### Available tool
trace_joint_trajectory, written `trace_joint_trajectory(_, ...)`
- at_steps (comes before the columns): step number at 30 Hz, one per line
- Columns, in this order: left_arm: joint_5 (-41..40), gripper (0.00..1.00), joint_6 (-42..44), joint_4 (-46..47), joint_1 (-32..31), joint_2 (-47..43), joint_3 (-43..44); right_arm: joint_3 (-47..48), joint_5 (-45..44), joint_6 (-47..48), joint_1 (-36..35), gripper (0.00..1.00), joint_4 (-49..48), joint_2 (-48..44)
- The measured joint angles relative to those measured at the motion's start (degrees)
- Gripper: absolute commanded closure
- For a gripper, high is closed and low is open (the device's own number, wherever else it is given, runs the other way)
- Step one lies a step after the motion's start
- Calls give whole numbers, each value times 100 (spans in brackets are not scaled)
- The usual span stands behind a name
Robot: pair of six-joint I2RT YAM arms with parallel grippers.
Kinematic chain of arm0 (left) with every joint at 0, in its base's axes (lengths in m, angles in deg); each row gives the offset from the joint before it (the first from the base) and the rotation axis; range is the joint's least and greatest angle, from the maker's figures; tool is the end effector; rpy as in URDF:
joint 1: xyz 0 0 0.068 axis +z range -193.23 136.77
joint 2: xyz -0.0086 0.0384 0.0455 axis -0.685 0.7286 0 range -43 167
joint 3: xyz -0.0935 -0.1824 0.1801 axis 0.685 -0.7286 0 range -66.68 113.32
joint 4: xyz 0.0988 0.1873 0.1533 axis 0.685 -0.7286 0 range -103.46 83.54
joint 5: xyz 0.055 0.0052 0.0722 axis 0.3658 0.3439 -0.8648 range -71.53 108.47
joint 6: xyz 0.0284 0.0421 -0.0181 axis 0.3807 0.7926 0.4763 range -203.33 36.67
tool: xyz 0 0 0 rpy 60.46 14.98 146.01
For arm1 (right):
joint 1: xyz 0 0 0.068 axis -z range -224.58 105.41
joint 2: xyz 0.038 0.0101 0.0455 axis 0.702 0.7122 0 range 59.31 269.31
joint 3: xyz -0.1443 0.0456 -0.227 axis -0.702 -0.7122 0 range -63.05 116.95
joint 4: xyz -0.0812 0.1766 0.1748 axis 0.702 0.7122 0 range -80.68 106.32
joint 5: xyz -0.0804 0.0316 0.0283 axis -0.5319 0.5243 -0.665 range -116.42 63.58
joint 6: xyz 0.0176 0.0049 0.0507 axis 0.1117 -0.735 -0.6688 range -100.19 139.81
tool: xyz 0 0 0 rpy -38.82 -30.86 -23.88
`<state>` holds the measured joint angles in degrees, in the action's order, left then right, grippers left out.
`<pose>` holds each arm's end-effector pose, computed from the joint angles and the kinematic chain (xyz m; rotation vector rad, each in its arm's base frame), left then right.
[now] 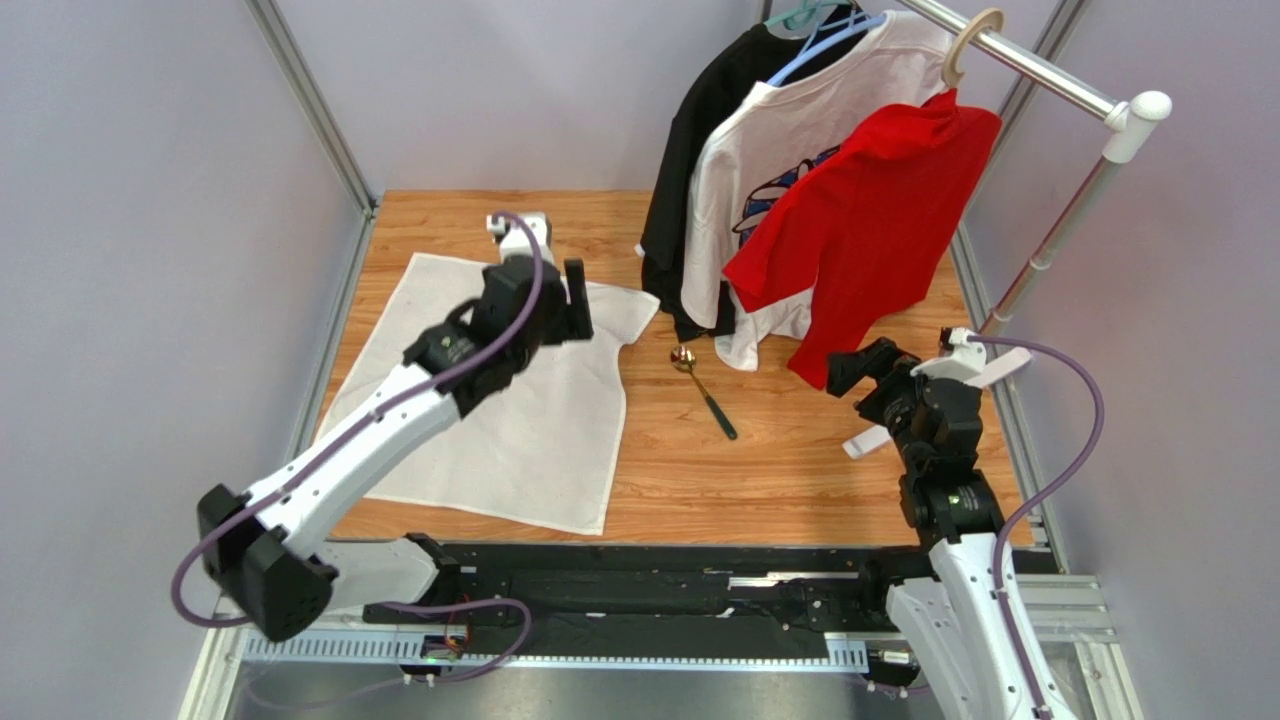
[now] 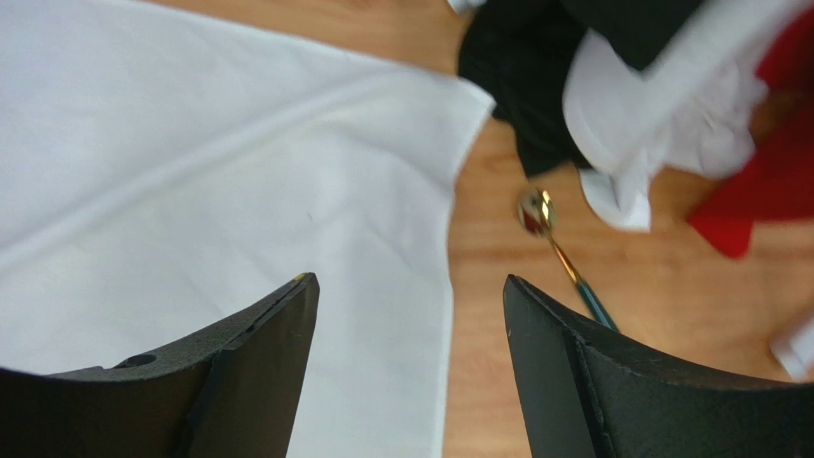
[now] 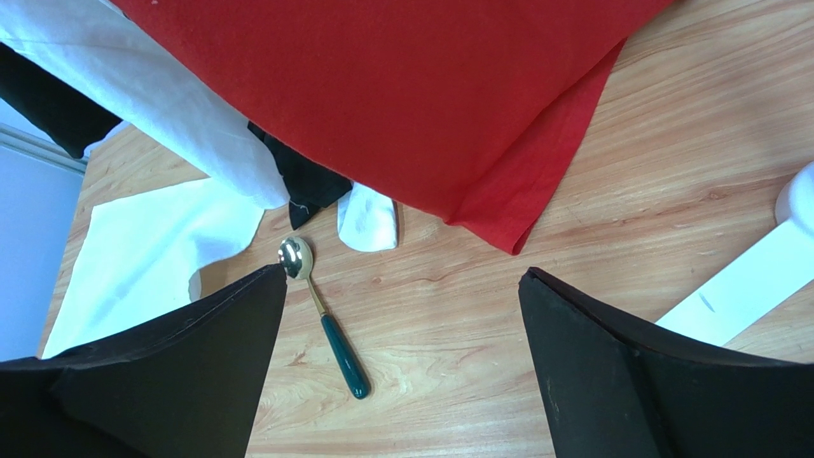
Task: Fold the napkin, place the utensils inside, and roll it up
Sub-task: Flatten the napkin out
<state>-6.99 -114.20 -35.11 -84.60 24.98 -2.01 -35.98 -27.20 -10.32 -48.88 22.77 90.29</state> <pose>0.2045 -0.1599 0.3478 -0.0689 2.0816 -0.2989 0.1463 0.0104 0.2599 0.4324 1.8432 0.3997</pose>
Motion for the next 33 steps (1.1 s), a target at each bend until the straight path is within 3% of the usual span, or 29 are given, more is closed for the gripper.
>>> trace_joint_trajectory(8,929,24,785,144,2105,3027,2378,72,131,-2,0,2,0,116)
trace_joint_trajectory(12,1211,24,977,-107,2675,4583,3615,114,138,-2,0,2,-17,151)
trace_joint_trajectory(16,1521,25,1023,-367,3034,5593,4382,118,164,0,0,2,-44,251)
trace_joint_trajectory(20,1753,24,1032,-546,3198,6131,4826,118,203,-2,0,2,-46,391)
trace_joint_trajectory(33,2291,24,927,-772,3353,6511,4868,118,284,-4,0,3,-92,516)
